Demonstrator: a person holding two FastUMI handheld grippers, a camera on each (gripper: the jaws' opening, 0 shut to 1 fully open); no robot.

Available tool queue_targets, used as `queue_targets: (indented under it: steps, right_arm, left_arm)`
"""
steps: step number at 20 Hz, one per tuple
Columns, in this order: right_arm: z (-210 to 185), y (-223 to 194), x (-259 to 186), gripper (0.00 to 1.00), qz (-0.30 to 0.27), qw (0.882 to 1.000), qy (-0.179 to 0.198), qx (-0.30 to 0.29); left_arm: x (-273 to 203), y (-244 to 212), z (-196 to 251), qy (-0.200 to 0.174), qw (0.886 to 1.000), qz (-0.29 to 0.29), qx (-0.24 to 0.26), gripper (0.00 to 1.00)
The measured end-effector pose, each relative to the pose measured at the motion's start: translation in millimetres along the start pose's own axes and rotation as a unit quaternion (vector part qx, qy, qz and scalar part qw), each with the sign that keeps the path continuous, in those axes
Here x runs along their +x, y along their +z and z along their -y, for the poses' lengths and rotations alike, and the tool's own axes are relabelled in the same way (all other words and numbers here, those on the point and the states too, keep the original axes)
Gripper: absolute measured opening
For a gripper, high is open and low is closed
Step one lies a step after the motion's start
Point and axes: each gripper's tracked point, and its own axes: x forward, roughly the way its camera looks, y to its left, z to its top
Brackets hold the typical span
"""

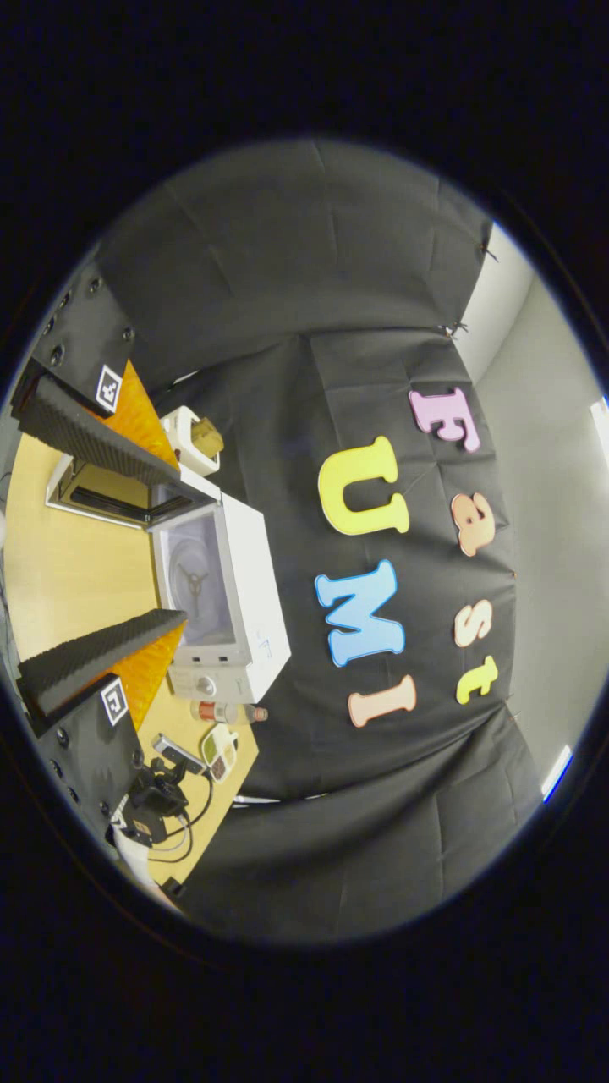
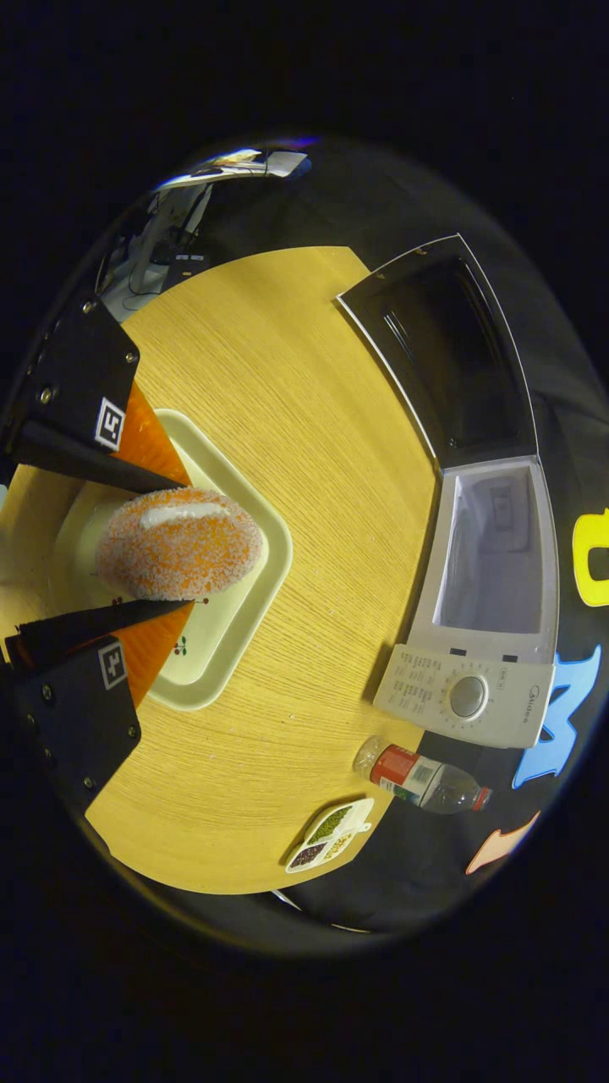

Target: Open the microwave oven with the left hand, put the food in, and close the microwave oven.

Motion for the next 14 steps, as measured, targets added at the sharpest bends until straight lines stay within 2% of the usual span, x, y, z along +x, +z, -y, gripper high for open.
queue_targets:
  steps: [1, 7, 11, 14]
  right_arm:
    - [-3, 0, -1, 0.57, 0.001, 1.0, 0.006, 0.007]
    - [-7, 5, -11, 0.57, -0.005, 1.0, 0.009, 0.006]
    - [-15, 45, -44, 0.57, 0.03, 0.998, 0.025, 0.049]
    - [-27, 95, -73, 0.57, 0.077, 0.991, 0.048, 0.097]
  left_arm:
    - [0, 0, 1, -0.003, 1.0, 0.0, -0.001, 1.0]
    - [8, -5, -8, -0.004, 1.0, -0.004, -0.016, 1.0]
    - [10, -11, -22, 0.001, 1.0, -0.001, -0.019, 1.0]
    - [14, -14, -36, 0.002, 1.0, 0.004, -0.028, 1.0]
